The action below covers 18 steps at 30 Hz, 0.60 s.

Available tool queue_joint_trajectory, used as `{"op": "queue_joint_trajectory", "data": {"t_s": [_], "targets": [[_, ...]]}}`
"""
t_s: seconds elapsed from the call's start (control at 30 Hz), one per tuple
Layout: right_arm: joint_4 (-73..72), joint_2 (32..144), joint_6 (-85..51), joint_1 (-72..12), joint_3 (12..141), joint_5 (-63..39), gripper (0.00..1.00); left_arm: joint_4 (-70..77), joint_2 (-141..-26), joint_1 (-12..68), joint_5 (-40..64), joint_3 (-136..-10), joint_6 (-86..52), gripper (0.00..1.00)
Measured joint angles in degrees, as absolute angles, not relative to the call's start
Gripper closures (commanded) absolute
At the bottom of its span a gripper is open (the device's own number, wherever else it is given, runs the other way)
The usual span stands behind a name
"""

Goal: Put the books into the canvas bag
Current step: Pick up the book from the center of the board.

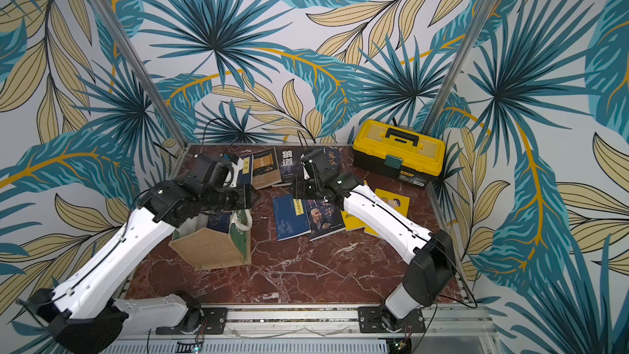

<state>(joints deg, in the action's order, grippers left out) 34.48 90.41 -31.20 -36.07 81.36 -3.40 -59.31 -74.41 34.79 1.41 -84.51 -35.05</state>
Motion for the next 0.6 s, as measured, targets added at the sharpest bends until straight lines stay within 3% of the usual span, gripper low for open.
{"op": "queue_joint_trajectory", "data": {"t_s": [0.33, 0.6], "targets": [[34.59, 92.33, -31.20, -30.41, 73.32, -4.84, 0.50, -48.49, -87.13, 39.24, -1.10, -78.50, -40.80, 0.38], [34.15, 104.57, -31.00, -30.02, 77.93, -8.23, 0.50, -35.86, -96.16, 38.26, 0.71, -70.37, -45.06, 0.37]]}}
